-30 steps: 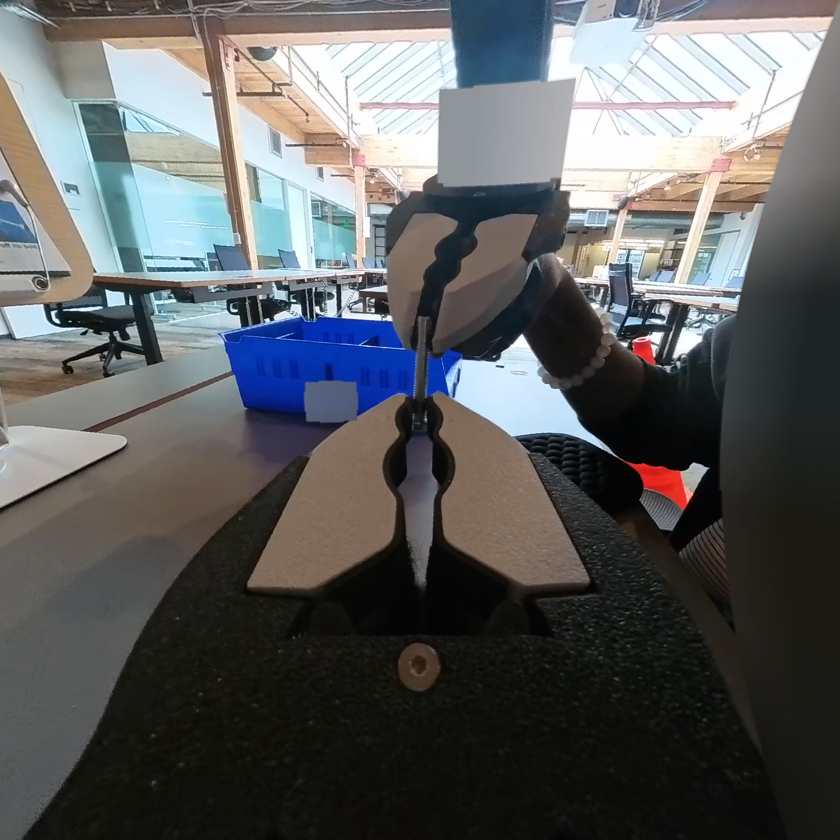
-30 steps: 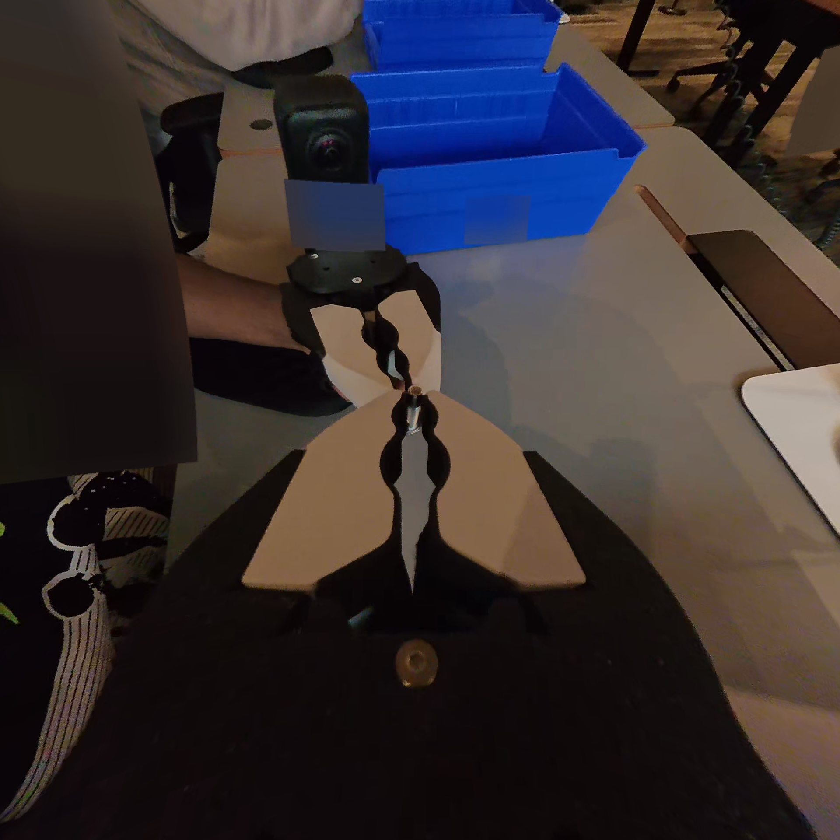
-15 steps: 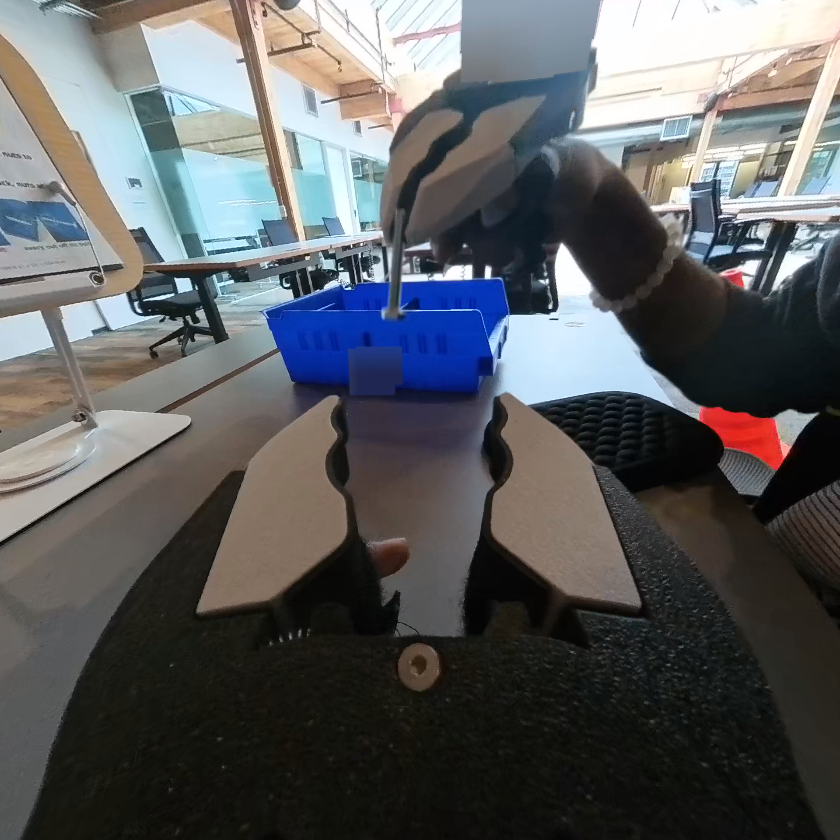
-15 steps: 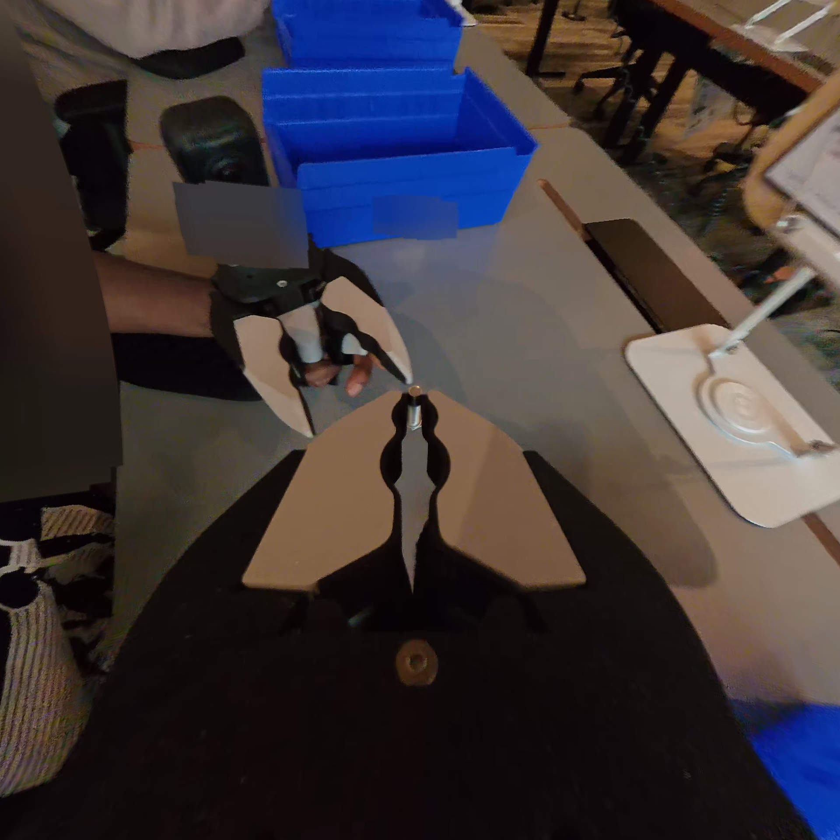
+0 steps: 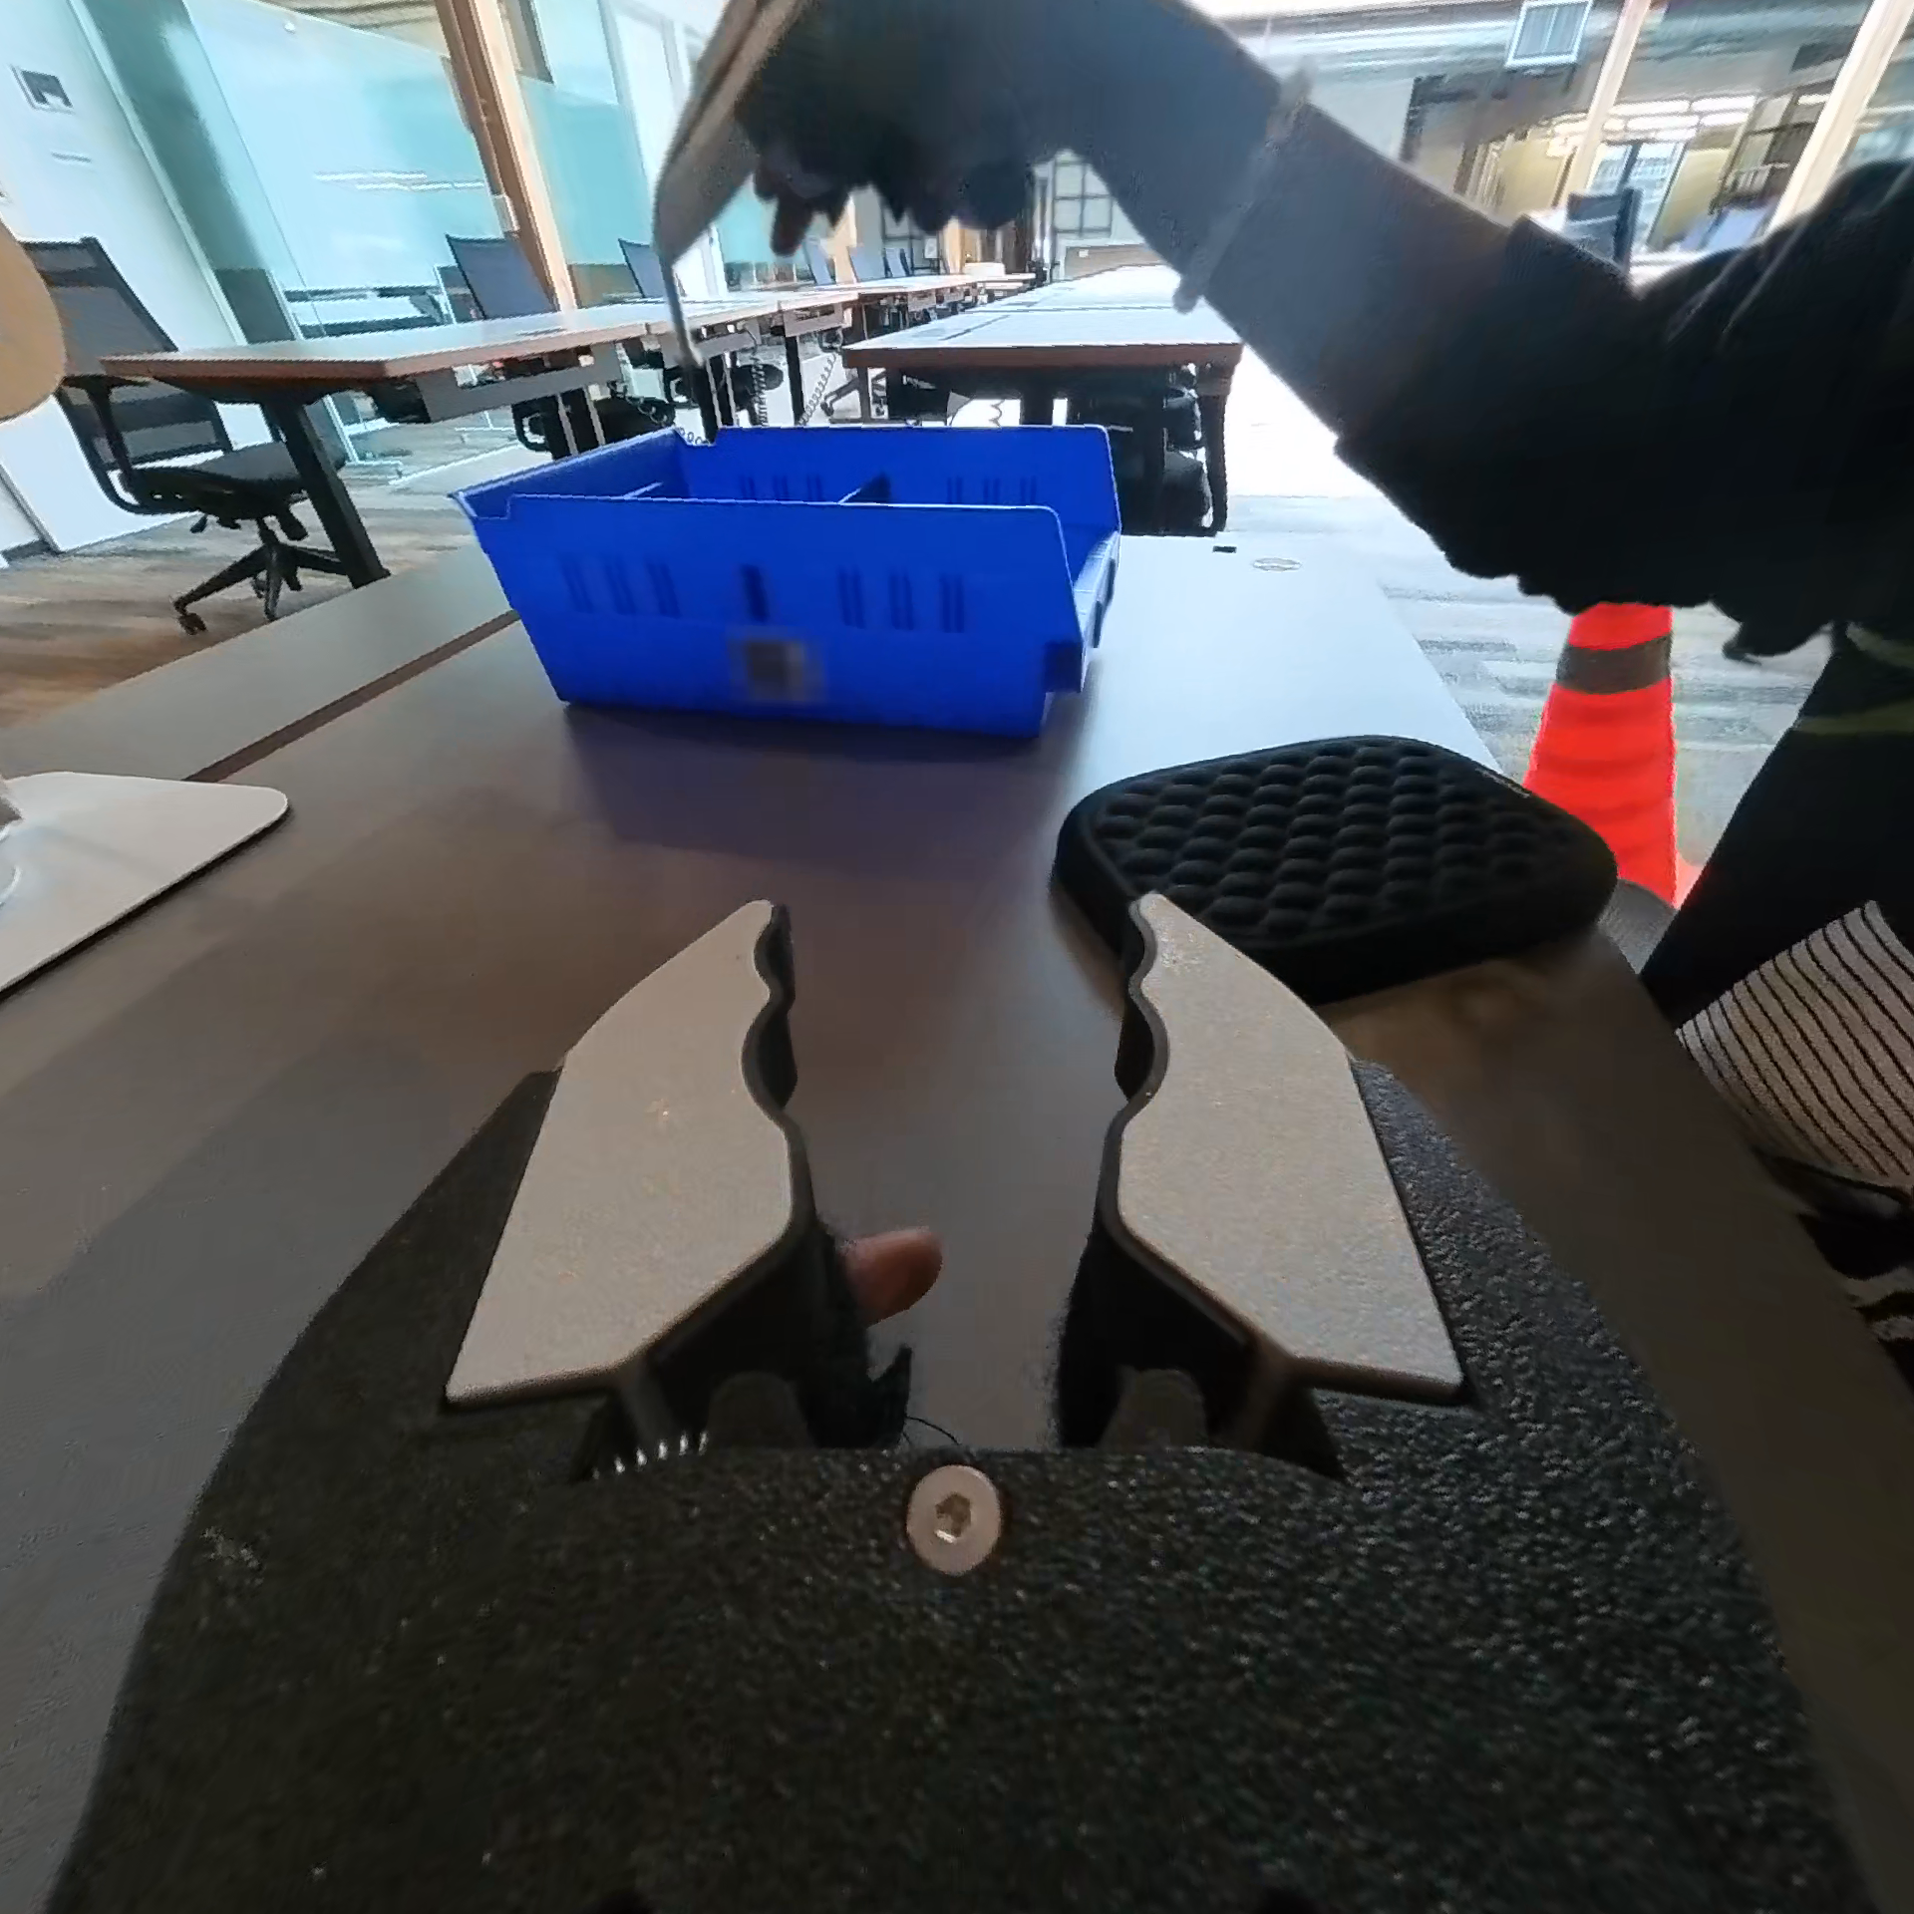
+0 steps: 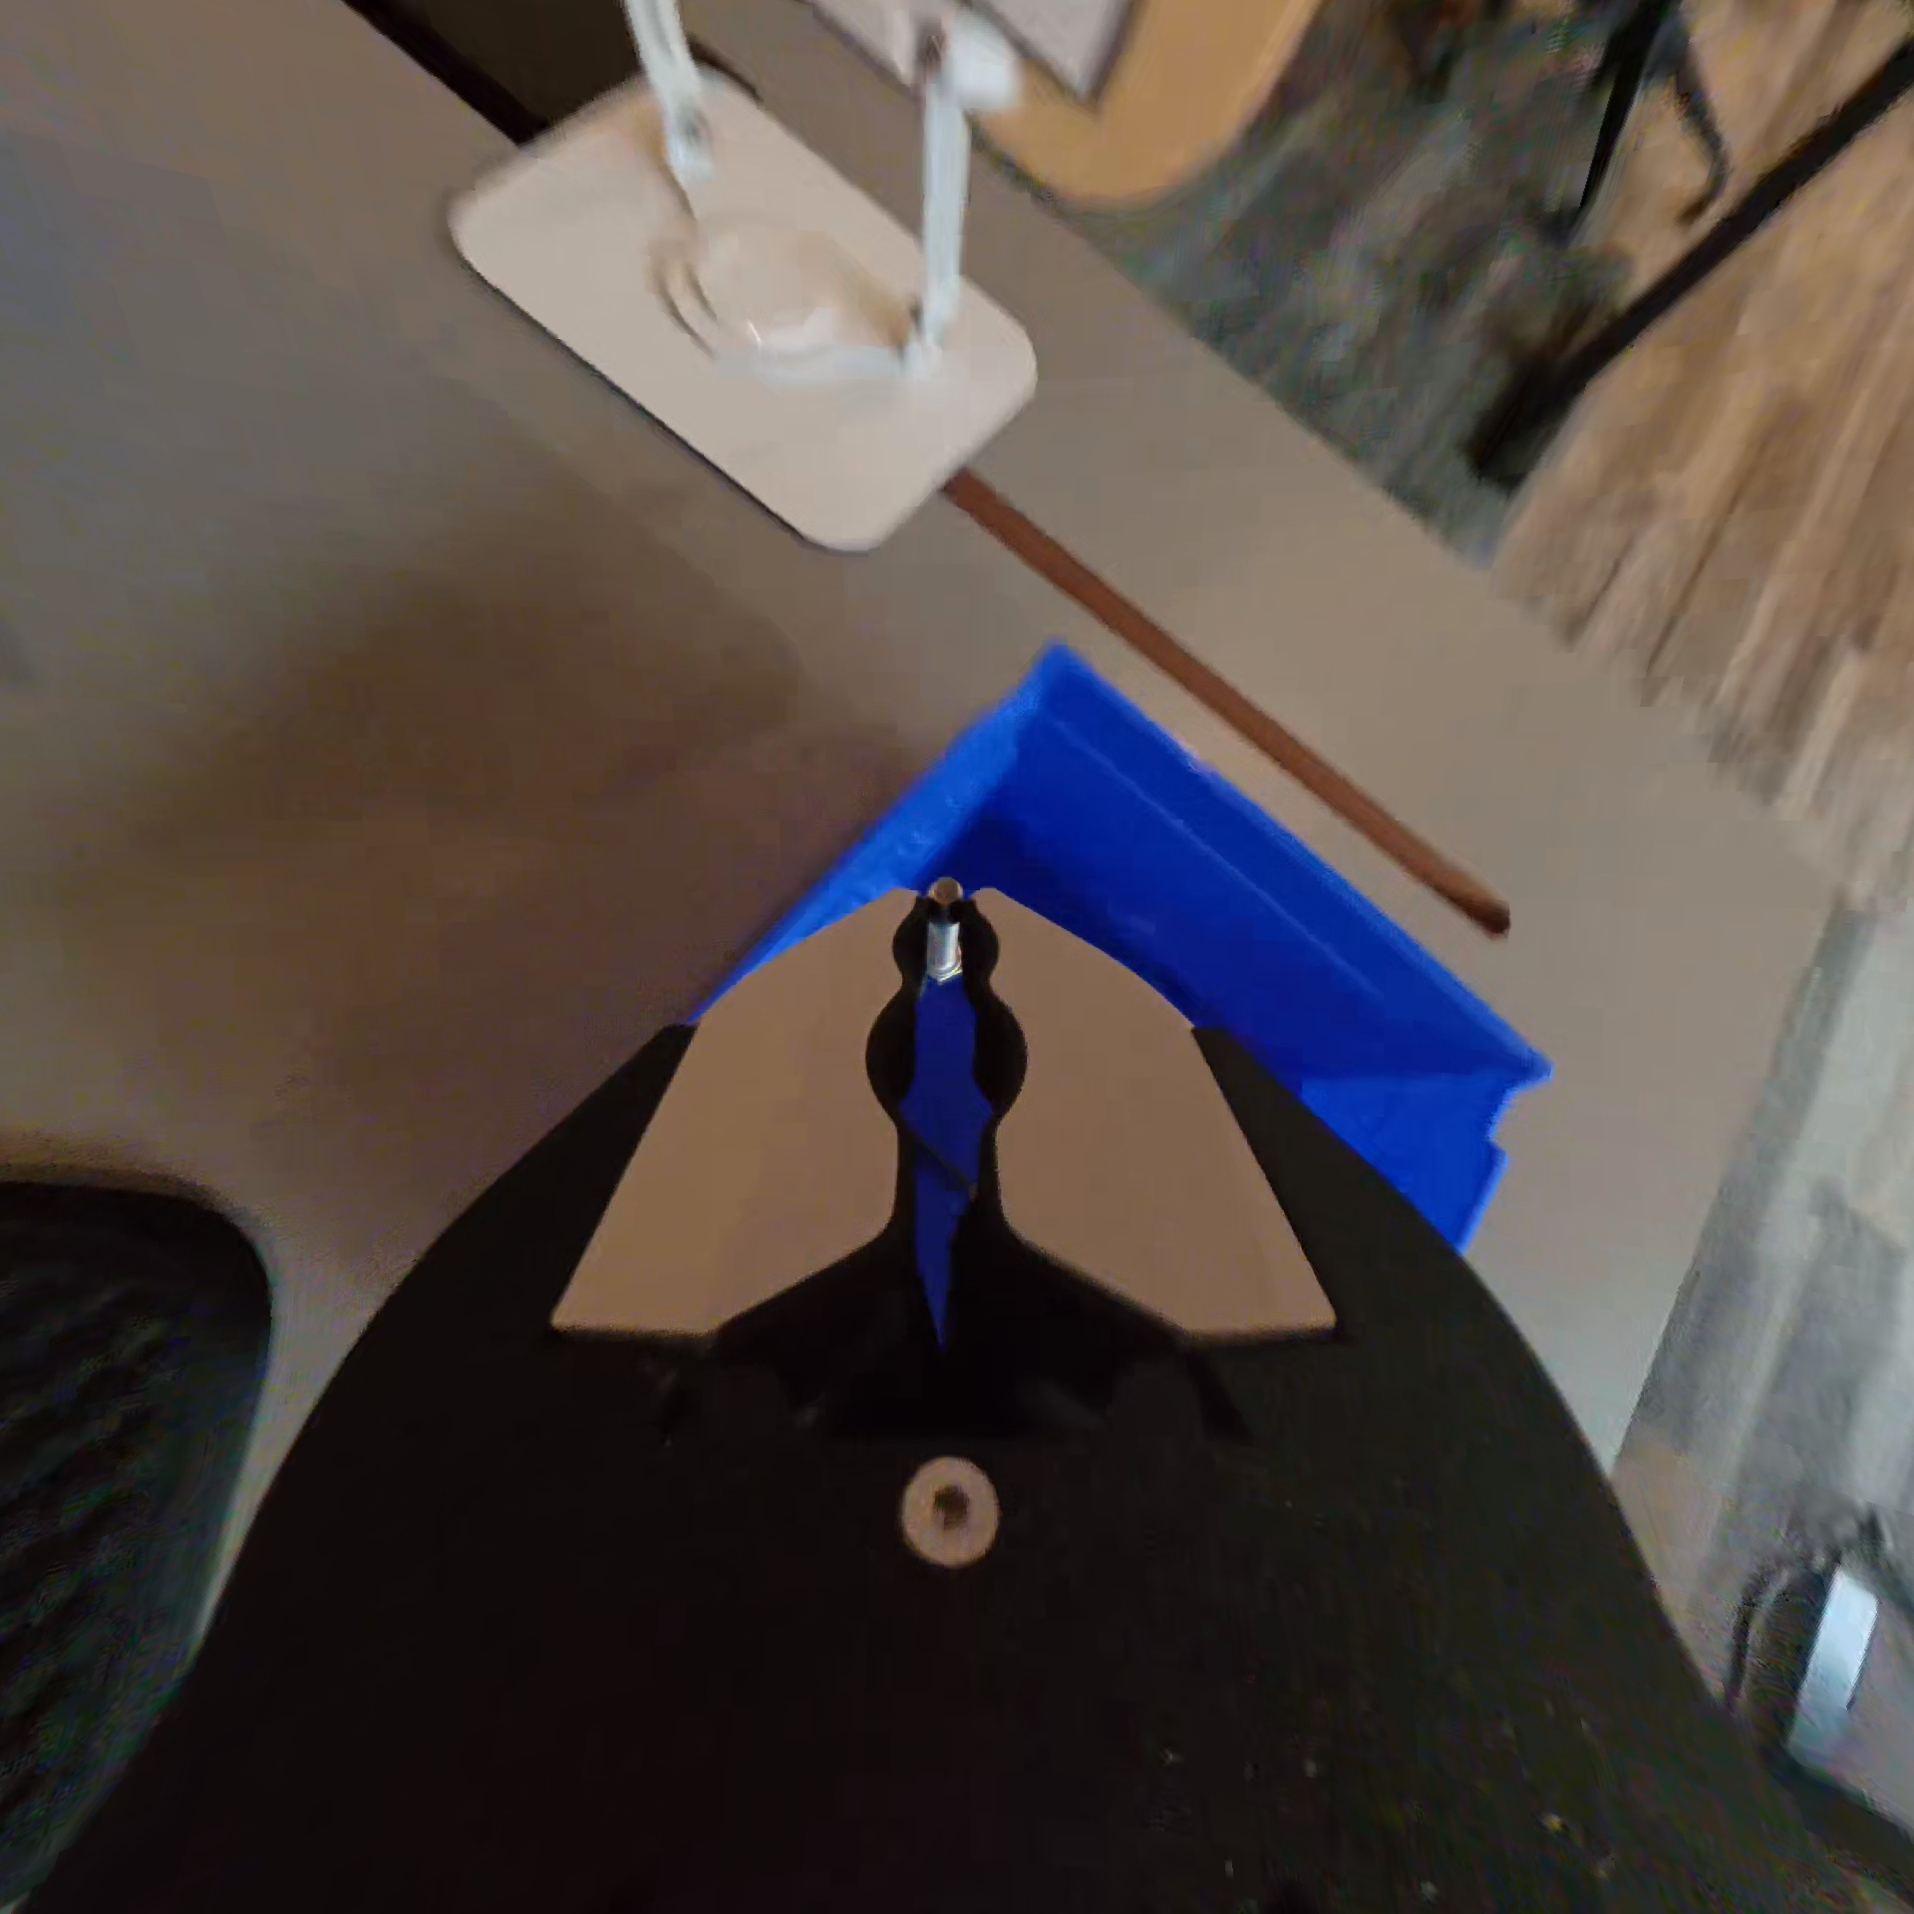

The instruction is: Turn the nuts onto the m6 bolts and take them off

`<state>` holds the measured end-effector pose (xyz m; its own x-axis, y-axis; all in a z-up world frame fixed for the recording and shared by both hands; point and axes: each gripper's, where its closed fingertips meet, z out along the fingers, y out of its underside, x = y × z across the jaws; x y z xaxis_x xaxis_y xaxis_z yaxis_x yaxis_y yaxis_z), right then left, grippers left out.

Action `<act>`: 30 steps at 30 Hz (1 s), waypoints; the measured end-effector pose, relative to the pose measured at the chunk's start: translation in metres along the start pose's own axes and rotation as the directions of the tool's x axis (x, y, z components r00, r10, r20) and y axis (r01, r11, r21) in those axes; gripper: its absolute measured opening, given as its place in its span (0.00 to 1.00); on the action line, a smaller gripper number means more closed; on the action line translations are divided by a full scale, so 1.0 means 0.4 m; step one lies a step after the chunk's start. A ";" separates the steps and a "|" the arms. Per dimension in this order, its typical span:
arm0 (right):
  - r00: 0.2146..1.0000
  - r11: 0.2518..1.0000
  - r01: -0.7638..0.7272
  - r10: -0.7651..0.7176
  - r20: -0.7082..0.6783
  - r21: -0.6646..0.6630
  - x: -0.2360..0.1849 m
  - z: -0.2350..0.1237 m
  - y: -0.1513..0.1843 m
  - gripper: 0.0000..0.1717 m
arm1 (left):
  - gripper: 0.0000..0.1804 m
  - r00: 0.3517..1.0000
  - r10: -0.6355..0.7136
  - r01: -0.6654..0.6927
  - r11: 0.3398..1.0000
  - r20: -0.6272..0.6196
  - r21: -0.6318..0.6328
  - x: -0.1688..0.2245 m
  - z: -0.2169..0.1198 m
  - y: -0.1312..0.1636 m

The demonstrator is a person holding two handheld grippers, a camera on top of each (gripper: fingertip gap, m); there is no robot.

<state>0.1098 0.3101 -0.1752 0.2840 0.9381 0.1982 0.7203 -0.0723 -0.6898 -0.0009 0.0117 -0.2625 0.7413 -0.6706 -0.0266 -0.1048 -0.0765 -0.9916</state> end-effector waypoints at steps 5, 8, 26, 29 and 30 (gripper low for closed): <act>0.997 0.967 -0.083 0.079 -0.027 -0.241 0.094 0.114 0.133 0.03 | 0.31 0.999 -0.030 0.029 0.999 0.026 0.019 -0.017 -0.005 -0.004; 0.994 0.926 -0.107 0.094 -0.055 -0.362 0.125 0.168 0.197 0.03 | 0.31 0.999 -0.041 0.040 0.999 0.029 0.028 -0.020 -0.007 -0.006; 0.966 0.829 -0.259 0.221 -0.135 -0.496 0.167 0.271 0.297 0.12 | 0.30 0.999 -0.038 0.038 0.999 0.016 0.014 -0.015 -0.005 0.000; 0.961 0.867 -0.277 0.237 -0.145 -0.413 0.160 0.244 0.270 0.17 | 0.30 0.999 -0.034 0.034 0.999 0.017 0.010 -0.014 -0.004 0.001; 0.958 0.882 -0.283 0.245 -0.147 -0.378 0.154 0.232 0.258 0.18 | 0.30 0.999 -0.032 0.032 0.999 0.017 0.009 -0.013 -0.004 0.001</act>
<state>0.1431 0.3919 -0.2987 0.5411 0.8319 0.1233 0.7940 -0.4570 -0.4010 -0.0060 0.0141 -0.2626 0.7557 -0.6549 0.0031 -0.0754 -0.0916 -0.9929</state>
